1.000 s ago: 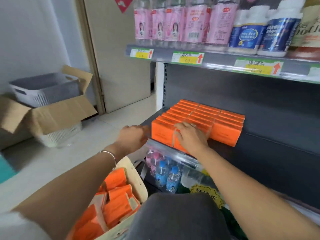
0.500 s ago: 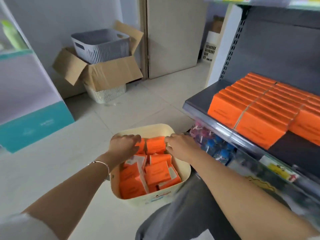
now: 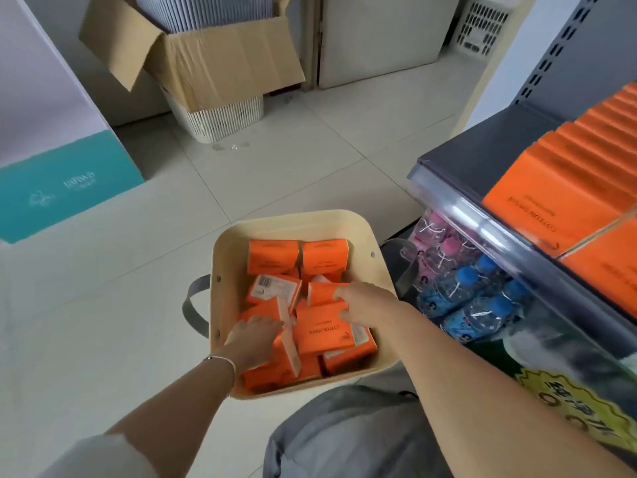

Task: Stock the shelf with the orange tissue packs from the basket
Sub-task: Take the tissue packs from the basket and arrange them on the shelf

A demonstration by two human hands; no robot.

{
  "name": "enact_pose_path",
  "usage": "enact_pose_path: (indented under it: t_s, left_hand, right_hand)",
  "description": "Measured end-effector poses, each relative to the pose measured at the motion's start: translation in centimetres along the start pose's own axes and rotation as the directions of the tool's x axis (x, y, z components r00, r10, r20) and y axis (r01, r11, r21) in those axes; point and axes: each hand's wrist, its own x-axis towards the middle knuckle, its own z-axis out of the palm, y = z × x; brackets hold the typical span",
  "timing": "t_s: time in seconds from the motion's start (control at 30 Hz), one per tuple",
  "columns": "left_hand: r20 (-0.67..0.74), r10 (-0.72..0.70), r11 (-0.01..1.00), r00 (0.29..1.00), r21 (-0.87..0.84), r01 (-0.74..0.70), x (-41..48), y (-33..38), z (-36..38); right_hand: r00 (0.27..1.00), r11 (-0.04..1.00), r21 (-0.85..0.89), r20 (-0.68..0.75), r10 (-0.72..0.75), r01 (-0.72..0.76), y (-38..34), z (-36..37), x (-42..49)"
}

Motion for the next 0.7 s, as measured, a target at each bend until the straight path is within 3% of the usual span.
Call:
enact_pose_path:
  t_s: [0.23,0.6,0.7]
  left_hand:
    - [0.087,-0.001,0.998,0.996,-0.064,0.007,2.7,0.3,0.6]
    - [0.156,0.015,0.988,0.988,-0.153,0.009,3.9,-0.3,-1.7]
    - [0.180,-0.005,0.987,0.984,-0.158,0.034,3.6,-0.3,-1.2]
  right_hand:
    - [0.999,0.999,0.036,0.043,0.019,-0.020,2.1,0.5,3.2]
    - [0.976,0.974,-0.209,0.216,-0.040,0.086,0.7,2.4,7.6]
    - [0.958,0.927,-0.361,0.287,0.010,0.098,0.1,3.5,7.6]
